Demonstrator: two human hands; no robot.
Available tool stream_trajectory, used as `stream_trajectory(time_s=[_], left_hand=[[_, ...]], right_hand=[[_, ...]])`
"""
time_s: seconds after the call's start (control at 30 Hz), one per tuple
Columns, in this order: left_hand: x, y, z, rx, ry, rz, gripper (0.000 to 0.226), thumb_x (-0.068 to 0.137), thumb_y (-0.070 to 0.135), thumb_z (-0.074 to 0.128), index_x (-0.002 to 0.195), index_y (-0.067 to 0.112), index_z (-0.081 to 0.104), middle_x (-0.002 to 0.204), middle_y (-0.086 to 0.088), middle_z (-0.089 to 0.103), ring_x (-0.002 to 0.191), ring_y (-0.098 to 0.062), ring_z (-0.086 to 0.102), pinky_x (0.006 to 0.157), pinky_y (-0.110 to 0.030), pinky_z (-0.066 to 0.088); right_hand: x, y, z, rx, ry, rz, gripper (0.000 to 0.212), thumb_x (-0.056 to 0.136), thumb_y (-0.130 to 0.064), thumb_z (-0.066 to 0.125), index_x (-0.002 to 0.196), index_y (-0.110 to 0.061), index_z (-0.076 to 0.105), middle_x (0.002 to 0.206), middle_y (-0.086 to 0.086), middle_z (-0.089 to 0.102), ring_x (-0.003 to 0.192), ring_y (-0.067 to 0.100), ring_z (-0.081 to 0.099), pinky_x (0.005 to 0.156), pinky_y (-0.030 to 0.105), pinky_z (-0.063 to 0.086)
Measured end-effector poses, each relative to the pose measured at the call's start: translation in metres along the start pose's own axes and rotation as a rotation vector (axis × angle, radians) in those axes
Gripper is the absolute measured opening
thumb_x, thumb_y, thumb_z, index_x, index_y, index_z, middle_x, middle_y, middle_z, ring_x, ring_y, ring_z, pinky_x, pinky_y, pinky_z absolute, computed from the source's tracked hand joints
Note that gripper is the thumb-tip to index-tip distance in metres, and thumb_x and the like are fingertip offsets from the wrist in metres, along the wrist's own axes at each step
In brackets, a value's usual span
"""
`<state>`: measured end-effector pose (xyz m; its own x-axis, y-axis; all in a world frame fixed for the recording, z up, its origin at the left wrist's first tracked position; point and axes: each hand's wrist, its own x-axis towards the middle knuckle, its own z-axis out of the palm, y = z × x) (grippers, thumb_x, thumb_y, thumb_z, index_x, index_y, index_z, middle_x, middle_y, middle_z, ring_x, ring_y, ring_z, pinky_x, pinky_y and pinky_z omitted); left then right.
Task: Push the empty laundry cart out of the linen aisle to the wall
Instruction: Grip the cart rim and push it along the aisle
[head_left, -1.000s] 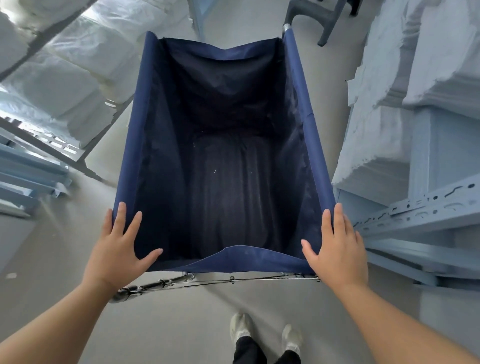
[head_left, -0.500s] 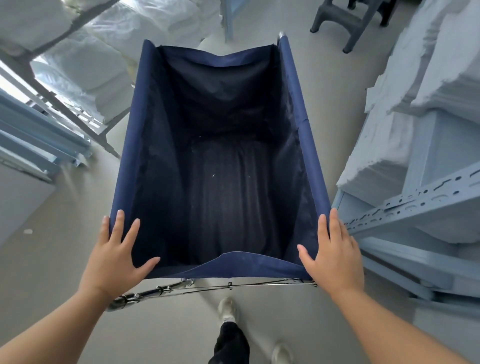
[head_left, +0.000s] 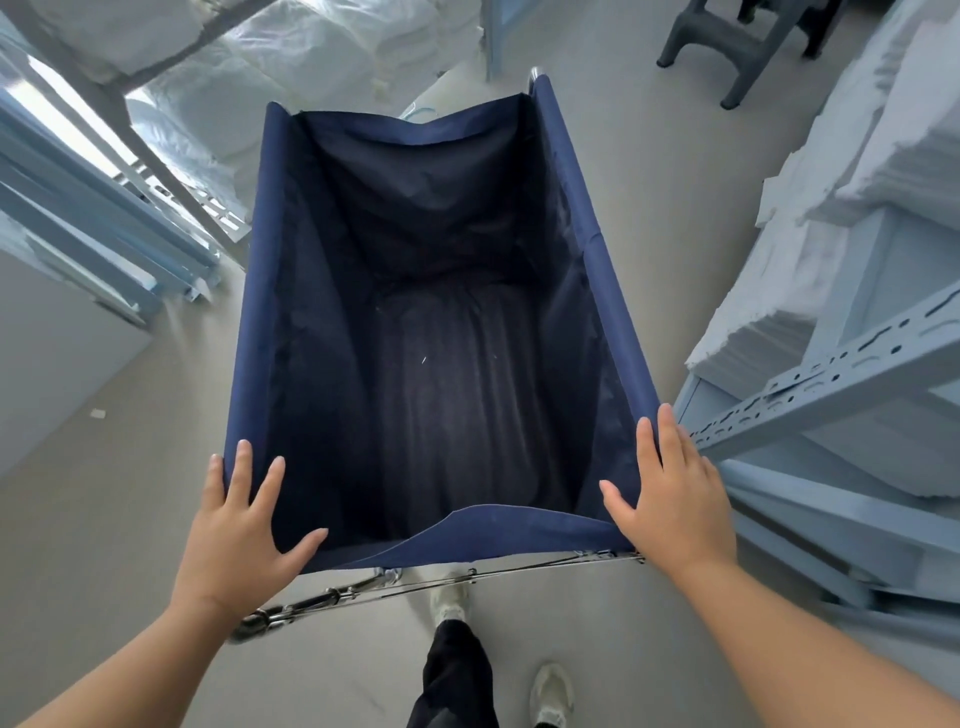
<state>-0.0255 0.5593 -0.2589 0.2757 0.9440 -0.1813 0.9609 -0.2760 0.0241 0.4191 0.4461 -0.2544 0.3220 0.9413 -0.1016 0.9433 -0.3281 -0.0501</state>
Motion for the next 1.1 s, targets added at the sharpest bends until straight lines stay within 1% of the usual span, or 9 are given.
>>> stream_trajectory(time_s=[0.1, 0.23, 0.3, 0.5, 0.63, 0.7, 0.8, 0.87, 1.1], left_hand=[[-0.016, 0.003, 0.003, 0.001, -0.004, -0.030, 0.102, 0.078, 0.086, 0.025, 0.146, 0.012, 0.042, 0.160, -0.020, 0.023, 0.147, -0.049, 0.012, 0.106, -0.062, 0.038], [-0.036, 0.004, 0.007, -0.001, 0.013, -0.074, 0.098, 0.075, 0.079, 0.040, 0.146, 0.013, 0.041, 0.161, -0.019, 0.022, 0.148, -0.048, 0.011, 0.105, -0.061, 0.040], [-0.045, 0.005, 0.010, -0.005, 0.014, -0.106, 0.097, 0.073, 0.078, 0.043, 0.147, 0.014, 0.039, 0.162, -0.018, 0.021, 0.149, -0.046, 0.011, 0.103, -0.061, 0.042], [-0.065, 0.009, 0.015, -0.019, 0.025, -0.162, 0.097, 0.074, 0.079, 0.042, 0.147, 0.014, 0.040, 0.161, -0.019, 0.024, 0.148, -0.047, 0.013, 0.101, -0.062, 0.044], [-0.072, 0.012, 0.016, -0.006, 0.044, -0.183, 0.100, 0.078, 0.084, 0.028, 0.145, 0.012, 0.043, 0.158, -0.022, 0.027, 0.145, -0.050, 0.017, 0.101, -0.062, 0.042], [-0.073, 0.013, 0.016, 0.002, 0.045, -0.192, 0.101, 0.079, 0.085, 0.025, 0.144, 0.010, 0.044, 0.157, -0.023, 0.029, 0.144, -0.051, 0.019, 0.099, -0.063, 0.042], [-0.075, 0.016, 0.015, 0.016, 0.062, -0.206, 0.097, 0.078, 0.080, 0.034, 0.143, 0.009, 0.045, 0.156, -0.026, 0.029, 0.143, -0.051, 0.020, 0.098, -0.065, 0.040], [-0.075, 0.017, 0.015, 0.016, 0.073, -0.222, 0.096, 0.075, 0.076, 0.041, 0.143, 0.009, 0.045, 0.157, -0.026, 0.028, 0.144, -0.050, 0.020, 0.096, -0.065, 0.039], [-0.072, 0.013, 0.015, 0.005, 0.085, -0.260, 0.094, 0.075, 0.077, 0.042, 0.144, 0.012, 0.043, 0.159, -0.023, 0.025, 0.146, -0.048, 0.019, 0.097, -0.064, 0.041]], right_hand=[[0.000, 0.002, 0.001, -0.007, 0.011, -0.030, 0.086, 0.085, -0.054, 0.064, 0.150, -0.003, 0.036, 0.162, 0.020, 0.029, 0.140, 0.039, 0.044, 0.103, 0.054, 0.048], [0.001, 0.003, 0.002, -0.006, 0.015, -0.076, 0.086, 0.086, -0.055, 0.062, 0.150, -0.006, 0.035, 0.161, 0.020, 0.029, 0.140, 0.040, 0.044, 0.101, 0.053, 0.049], [0.003, 0.003, 0.003, -0.007, 0.014, -0.093, 0.085, 0.085, -0.055, 0.062, 0.150, -0.007, 0.035, 0.161, 0.019, 0.030, 0.140, 0.039, 0.044, 0.100, 0.053, 0.050], [0.012, 0.003, 0.003, -0.042, 0.017, -0.147, 0.086, 0.085, -0.057, 0.062, 0.150, -0.009, 0.036, 0.160, 0.018, 0.031, 0.140, 0.039, 0.043, 0.100, 0.053, 0.050], [0.018, 0.001, 0.003, -0.050, 0.027, -0.192, 0.085, 0.084, -0.057, 0.062, 0.151, -0.013, 0.033, 0.161, 0.019, 0.029, 0.142, 0.042, 0.038, 0.101, 0.057, 0.048], [0.022, 0.002, 0.003, -0.071, 0.031, -0.216, 0.085, 0.084, -0.059, 0.060, 0.151, -0.015, 0.032, 0.161, 0.020, 0.026, 0.143, 0.043, 0.035, 0.102, 0.059, 0.045], [0.029, 0.001, 0.002, -0.093, 0.033, -0.244, 0.083, 0.086, -0.060, 0.057, 0.151, -0.015, 0.031, 0.162, 0.020, 0.024, 0.144, 0.043, 0.032, 0.102, 0.060, 0.044], [0.034, -0.001, 0.002, -0.098, 0.024, -0.254, 0.084, 0.085, -0.060, 0.059, 0.151, -0.014, 0.032, 0.162, 0.020, 0.025, 0.144, 0.043, 0.032, 0.103, 0.060, 0.043], [0.050, -0.009, -0.001, -0.111, 0.015, -0.288, 0.082, 0.084, -0.057, 0.062, 0.149, -0.011, 0.039, 0.161, 0.020, 0.028, 0.144, 0.043, 0.033, 0.103, 0.062, 0.040]])
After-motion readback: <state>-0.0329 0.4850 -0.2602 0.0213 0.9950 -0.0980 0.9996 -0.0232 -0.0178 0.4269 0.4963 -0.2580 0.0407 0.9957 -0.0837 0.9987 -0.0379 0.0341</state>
